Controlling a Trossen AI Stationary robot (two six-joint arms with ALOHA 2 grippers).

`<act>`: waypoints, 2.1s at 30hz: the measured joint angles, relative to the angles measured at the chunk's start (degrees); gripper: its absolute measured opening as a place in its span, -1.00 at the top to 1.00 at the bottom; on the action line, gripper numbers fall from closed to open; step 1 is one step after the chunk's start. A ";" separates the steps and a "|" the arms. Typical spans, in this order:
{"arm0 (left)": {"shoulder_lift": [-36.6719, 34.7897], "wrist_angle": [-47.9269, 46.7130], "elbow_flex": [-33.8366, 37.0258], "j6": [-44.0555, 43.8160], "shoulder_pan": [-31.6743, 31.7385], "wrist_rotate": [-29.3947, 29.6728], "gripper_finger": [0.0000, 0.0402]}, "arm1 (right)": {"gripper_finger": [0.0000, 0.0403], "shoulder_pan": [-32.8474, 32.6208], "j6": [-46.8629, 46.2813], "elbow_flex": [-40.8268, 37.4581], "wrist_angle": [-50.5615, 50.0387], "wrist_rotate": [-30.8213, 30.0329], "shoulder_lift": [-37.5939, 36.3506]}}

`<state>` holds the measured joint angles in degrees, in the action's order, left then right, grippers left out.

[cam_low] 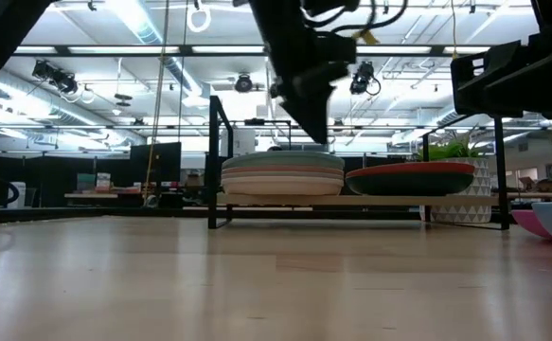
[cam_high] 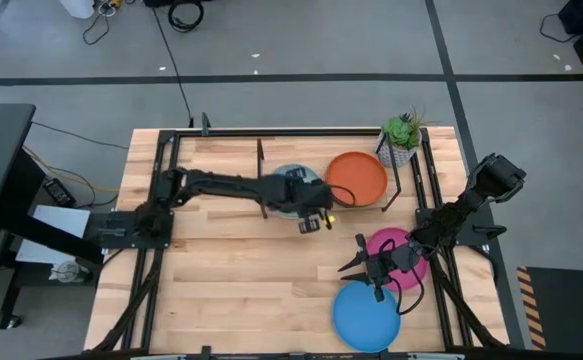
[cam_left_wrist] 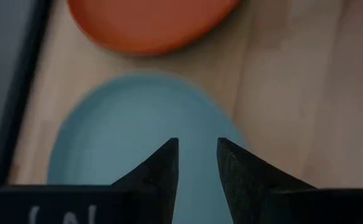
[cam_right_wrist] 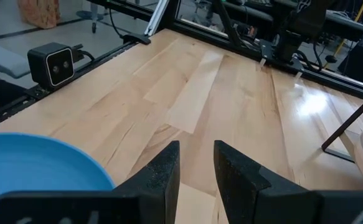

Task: Place and stack plates onto a shelf
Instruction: Stack the light blue plate on top of the brown plate on the shelf, then stack the blue plate on top of the orange plate on the shelf

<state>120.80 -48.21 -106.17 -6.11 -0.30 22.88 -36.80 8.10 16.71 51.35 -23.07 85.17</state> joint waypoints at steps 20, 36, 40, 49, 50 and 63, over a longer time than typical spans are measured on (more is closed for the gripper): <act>3.28 2.14 0.00 -0.44 -3.66 5.77 0.42 | 0.48 0.02 -0.17 0.00 -0.42 -0.02 0.00; 2.05 -0.28 -0.37 -2.12 -3.40 7.93 0.42 | 0.48 0.00 -0.17 0.01 -0.48 0.00 0.00; 3.25 -2.43 -0.22 -3.69 -3.40 6.33 0.42 | 0.48 0.00 -0.20 0.00 -0.50 0.02 0.00; 1.22 -5.33 -5.01 -3.25 -4.45 6.94 0.42 | 0.48 0.00 -0.23 0.00 -0.57 0.00 0.01; 0.95 -5.00 -6.04 -3.30 -4.75 6.97 0.42 | 0.48 0.00 -0.36 0.01 -0.69 -0.02 0.00; 1.11 4.86 0.93 -0.52 -14.82 -7.58 0.42 | 0.48 -1.58 -0.56 0.01 -3.04 -0.03 0.00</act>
<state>121.91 -43.35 -105.24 -6.63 -15.12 15.30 -38.37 7.53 16.72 48.32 -23.10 85.17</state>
